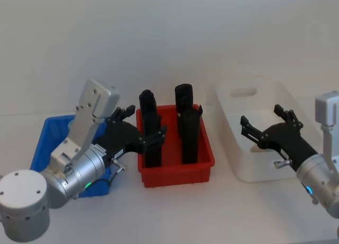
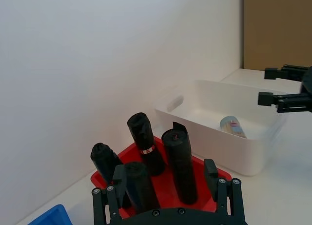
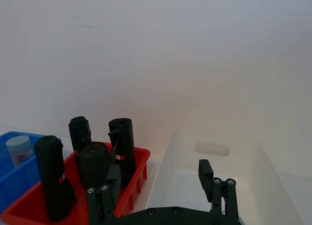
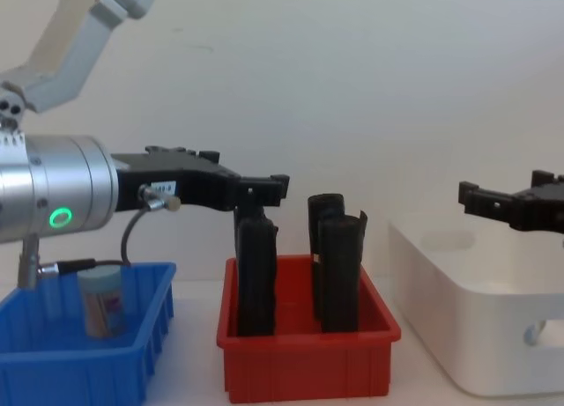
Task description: Pick the cotton swabs from the blue box and place them into the white box.
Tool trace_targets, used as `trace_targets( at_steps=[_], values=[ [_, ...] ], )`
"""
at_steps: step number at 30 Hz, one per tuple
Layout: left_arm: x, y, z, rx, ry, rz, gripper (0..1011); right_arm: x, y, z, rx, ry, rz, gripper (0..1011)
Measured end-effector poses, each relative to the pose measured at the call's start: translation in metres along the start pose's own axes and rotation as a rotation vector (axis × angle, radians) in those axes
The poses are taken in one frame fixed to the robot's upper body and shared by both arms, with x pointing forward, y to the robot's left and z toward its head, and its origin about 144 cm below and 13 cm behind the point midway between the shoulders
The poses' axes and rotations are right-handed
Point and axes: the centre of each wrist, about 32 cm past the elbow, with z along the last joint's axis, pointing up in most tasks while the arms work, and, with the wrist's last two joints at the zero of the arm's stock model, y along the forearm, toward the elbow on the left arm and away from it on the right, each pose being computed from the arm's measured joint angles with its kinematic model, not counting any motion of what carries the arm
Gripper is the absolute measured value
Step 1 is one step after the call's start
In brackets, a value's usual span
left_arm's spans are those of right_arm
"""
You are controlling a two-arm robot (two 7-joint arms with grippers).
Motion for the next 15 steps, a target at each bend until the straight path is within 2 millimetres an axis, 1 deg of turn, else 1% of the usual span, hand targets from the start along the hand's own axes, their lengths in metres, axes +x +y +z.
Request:
trace_targets(
  at_steps=[15],
  values=[
    [-0.036,0.001,-0.030,-0.075,-0.037,0.135,1003,-0.016,-0.041,0.001,-0.016,0.008,-0.005,1001]
  ],
)
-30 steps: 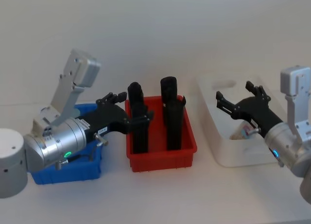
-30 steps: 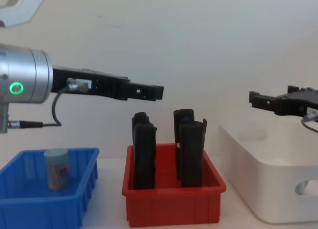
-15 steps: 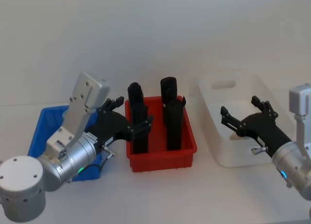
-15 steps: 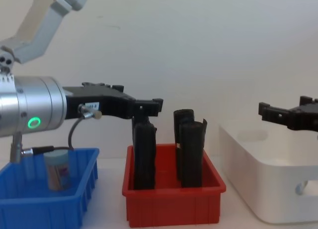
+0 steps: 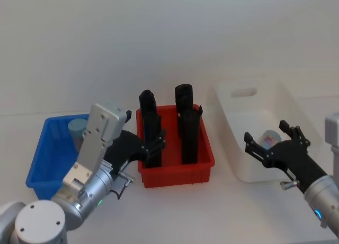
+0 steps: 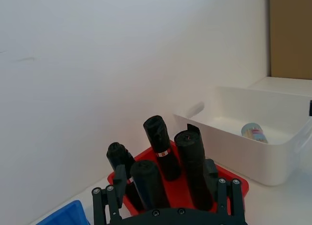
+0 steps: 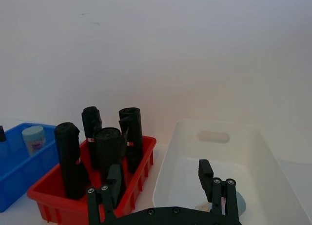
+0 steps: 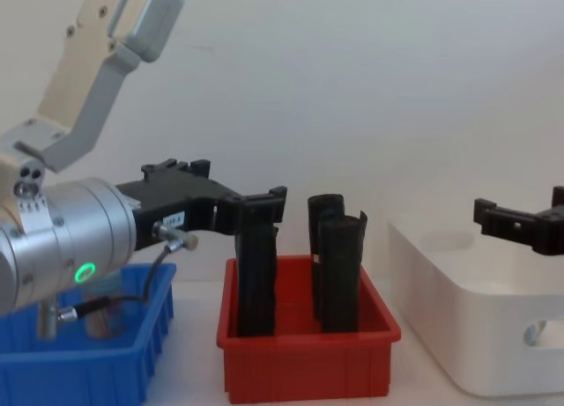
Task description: Pick the cotton swabs from the blue box and place them into the white box.
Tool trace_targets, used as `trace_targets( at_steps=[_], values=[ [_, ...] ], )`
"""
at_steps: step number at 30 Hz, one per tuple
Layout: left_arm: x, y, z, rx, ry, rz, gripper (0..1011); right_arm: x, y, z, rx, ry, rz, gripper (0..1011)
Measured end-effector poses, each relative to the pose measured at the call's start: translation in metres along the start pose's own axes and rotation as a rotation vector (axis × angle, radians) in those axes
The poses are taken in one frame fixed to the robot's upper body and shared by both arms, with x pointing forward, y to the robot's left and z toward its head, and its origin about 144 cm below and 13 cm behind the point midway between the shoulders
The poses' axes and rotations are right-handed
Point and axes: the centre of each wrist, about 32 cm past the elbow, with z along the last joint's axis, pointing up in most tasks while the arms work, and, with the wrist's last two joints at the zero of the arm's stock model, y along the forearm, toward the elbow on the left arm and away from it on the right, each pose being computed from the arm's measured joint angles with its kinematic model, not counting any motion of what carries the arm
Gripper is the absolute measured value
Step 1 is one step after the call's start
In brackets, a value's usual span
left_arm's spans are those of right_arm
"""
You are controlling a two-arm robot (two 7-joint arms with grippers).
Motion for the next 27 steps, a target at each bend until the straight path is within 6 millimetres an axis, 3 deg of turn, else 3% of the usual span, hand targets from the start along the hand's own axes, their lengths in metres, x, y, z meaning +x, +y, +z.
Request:
trace_targets(
  at_steps=[9,27],
  values=[
    [-0.016,0.004,-0.011,-0.034,-0.008,0.054,1003,-0.007,-0.017,0.002,-0.007,0.004,-0.001,1001],
    [-0.017,0.005,-0.012,-0.039,-0.009,0.061,1003,-0.009,-0.019,0.002,-0.007,0.005,-0.001,1002]
  ],
)
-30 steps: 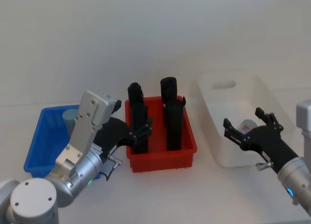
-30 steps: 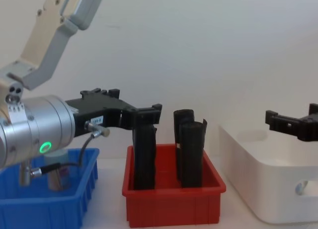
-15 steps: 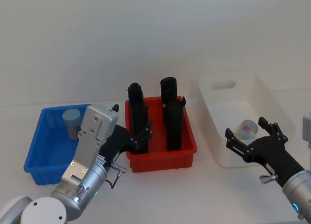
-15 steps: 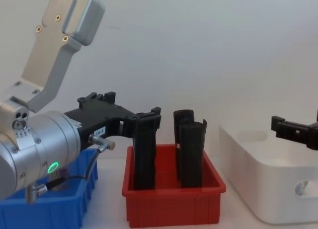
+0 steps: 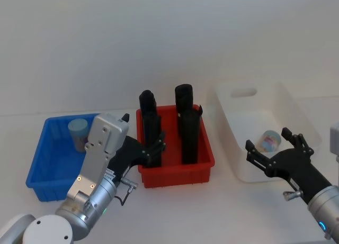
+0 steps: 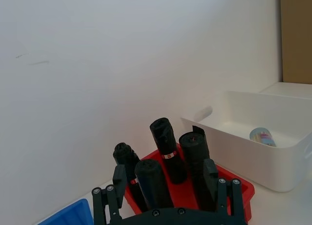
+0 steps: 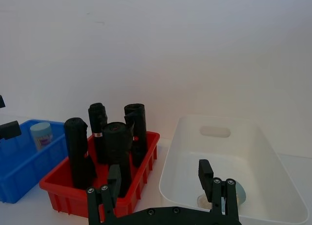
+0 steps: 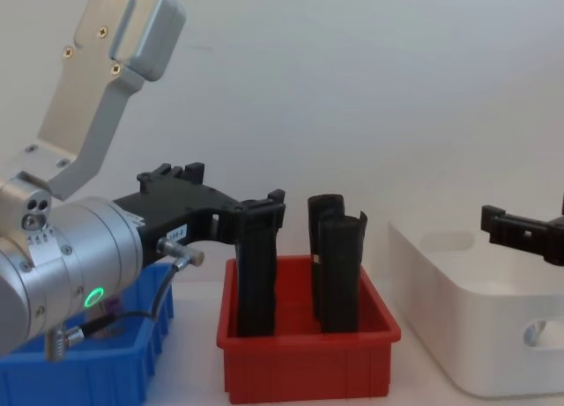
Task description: Pick the cotton swabs from the blue box and place them into the white box.
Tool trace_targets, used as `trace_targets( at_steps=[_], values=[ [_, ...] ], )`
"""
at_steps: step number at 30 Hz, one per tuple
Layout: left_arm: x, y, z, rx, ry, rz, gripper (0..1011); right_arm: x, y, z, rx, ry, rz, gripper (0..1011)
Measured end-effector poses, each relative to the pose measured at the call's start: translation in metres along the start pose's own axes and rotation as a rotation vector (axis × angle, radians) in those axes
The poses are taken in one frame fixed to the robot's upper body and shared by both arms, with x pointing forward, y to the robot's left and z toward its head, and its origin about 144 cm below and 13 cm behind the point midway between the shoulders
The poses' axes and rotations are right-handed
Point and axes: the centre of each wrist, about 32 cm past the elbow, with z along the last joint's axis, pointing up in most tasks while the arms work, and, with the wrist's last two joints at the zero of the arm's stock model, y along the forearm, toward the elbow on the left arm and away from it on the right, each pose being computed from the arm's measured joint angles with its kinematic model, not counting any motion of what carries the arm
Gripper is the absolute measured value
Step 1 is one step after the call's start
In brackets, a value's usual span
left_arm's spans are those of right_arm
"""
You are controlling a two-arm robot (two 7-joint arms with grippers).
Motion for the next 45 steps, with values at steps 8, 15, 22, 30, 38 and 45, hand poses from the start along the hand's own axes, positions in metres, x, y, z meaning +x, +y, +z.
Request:
trace_targets(
  at_steps=[8,15,22,30,38,45],
  values=[
    [0.000,0.000,0.000,0.000,0.000,0.000,1003,0.000,0.000,0.000,0.000,-0.001,0.000,1001],
    [0.000,0.000,0.000,0.000,0.000,0.000,1003,0.000,0.000,0.000,0.000,-0.001,0.002,1002],
    [0.000,0.000,0.000,0.000,0.000,0.000,1003,0.004,0.005,-0.002,-0.001,-0.007,0.027,1002],
    [0.000,0.000,0.000,0.000,0.000,0.000,1003,0.011,0.024,-0.006,-0.005,-0.023,0.085,1001],
    [0.000,0.000,0.000,0.000,0.000,0.000,1003,0.014,0.052,-0.011,-0.010,-0.036,0.147,1001],
    [0.000,0.000,0.000,0.000,0.000,0.000,1003,0.015,0.080,-0.016,-0.017,-0.044,0.201,1002]
  ],
)
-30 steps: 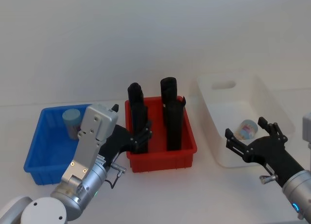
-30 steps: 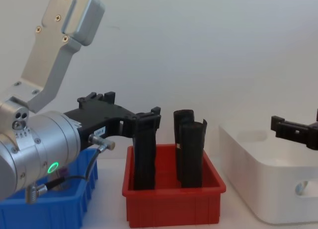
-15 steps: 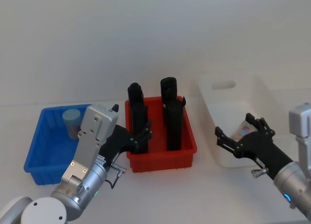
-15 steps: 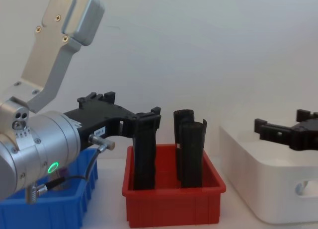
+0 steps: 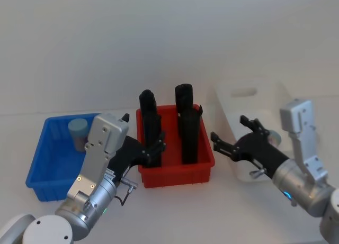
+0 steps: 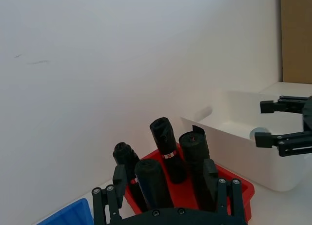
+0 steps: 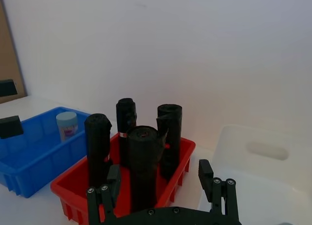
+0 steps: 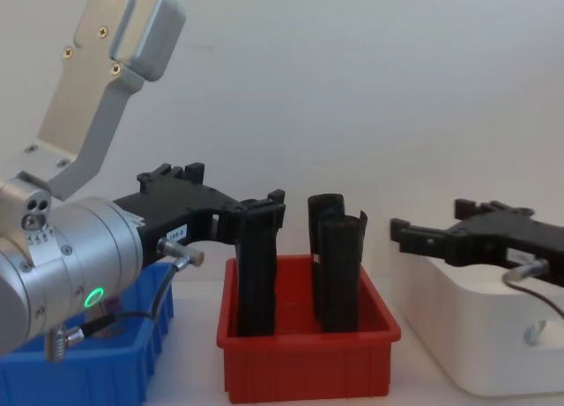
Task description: Pick the cotton swabs from the blue box and place them into the white box.
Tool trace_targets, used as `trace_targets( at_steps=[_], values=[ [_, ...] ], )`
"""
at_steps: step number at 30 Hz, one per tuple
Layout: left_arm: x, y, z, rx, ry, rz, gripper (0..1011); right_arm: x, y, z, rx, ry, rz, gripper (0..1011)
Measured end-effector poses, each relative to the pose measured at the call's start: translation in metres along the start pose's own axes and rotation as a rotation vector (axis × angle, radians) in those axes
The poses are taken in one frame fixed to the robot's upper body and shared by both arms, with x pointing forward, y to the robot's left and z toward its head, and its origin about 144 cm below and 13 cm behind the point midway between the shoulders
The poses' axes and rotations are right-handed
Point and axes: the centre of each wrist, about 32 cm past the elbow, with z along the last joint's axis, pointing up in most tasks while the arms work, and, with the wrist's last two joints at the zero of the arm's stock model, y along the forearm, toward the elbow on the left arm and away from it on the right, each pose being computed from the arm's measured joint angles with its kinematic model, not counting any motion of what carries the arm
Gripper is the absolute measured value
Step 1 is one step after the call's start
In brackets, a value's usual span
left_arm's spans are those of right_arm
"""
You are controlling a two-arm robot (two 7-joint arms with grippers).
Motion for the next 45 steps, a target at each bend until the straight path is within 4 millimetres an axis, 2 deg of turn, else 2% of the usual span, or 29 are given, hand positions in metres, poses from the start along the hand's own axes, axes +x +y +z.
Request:
trace_targets(
  at_steps=[14,23,32,37,45],
  values=[
    [0.000,0.000,0.000,0.000,0.000,0.000,1003,0.007,0.058,-0.011,-0.031,-0.009,0.082,1002],
    [0.000,0.000,0.000,0.000,0.000,0.000,1003,0.008,0.086,-0.018,-0.055,-0.016,0.113,1001],
    [0.000,0.000,0.000,0.000,0.000,0.000,1003,0.010,0.105,-0.023,-0.073,-0.016,0.131,1001],
    [0.000,0.000,0.000,0.000,0.000,0.000,1003,0.011,0.113,-0.025,-0.078,-0.014,0.142,945],
    [0.000,0.000,0.000,0.000,0.000,0.000,1003,0.012,0.123,-0.028,-0.080,-0.012,0.154,707]
  ],
)
